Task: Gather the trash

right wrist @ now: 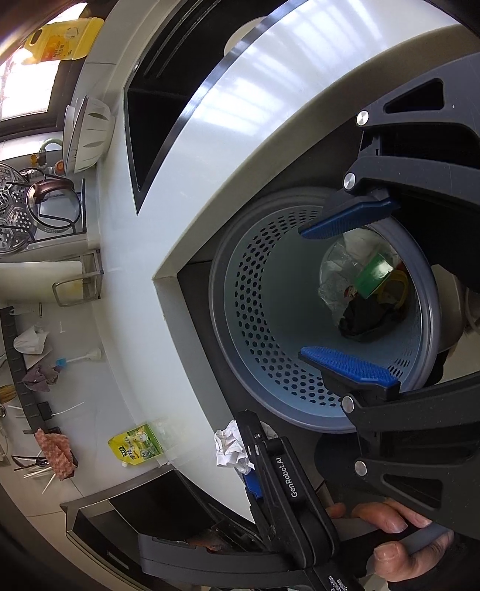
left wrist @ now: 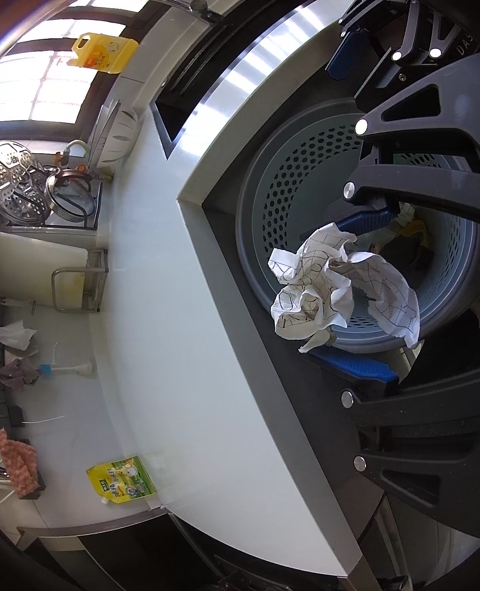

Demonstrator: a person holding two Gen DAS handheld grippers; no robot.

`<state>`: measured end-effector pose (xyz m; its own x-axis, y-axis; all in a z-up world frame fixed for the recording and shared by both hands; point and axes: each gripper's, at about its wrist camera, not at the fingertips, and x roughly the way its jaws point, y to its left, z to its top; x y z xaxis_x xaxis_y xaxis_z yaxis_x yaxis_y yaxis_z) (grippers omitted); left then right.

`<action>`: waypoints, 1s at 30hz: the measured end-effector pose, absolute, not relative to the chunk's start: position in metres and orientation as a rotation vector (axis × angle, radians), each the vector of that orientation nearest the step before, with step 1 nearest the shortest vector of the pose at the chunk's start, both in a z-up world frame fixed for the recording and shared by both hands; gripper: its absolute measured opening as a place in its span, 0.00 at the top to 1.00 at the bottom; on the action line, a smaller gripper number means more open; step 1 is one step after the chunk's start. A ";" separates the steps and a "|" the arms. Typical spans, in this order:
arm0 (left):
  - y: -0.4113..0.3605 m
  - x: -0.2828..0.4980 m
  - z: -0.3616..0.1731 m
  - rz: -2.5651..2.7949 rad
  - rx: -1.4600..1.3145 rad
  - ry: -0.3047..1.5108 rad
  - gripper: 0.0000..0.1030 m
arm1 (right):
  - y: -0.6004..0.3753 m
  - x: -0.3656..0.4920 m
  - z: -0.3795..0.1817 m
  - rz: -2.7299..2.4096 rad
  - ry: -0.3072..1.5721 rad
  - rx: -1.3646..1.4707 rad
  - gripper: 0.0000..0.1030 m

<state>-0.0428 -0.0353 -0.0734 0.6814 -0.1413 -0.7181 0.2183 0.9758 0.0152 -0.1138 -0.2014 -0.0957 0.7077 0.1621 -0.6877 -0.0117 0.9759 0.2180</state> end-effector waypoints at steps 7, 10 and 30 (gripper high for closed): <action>-0.033 -0.040 -0.077 -0.194 0.089 0.805 0.29 | -0.209 -0.111 -0.097 0.086 0.782 0.235 0.42; -0.033 -0.040 -0.079 -0.185 0.095 0.809 0.26 | -0.211 -0.113 -0.097 0.088 0.778 0.247 0.40; -0.019 -0.049 -0.066 -0.146 0.078 0.778 0.09 | -0.208 -0.118 -0.088 0.094 0.750 0.249 0.37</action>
<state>-0.0486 -0.0188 -0.0658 0.7025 -0.1023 -0.7042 0.1599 0.9870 0.0162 -0.1184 -0.2075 -0.0883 0.7288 0.1730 -0.6625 0.0043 0.9664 0.2571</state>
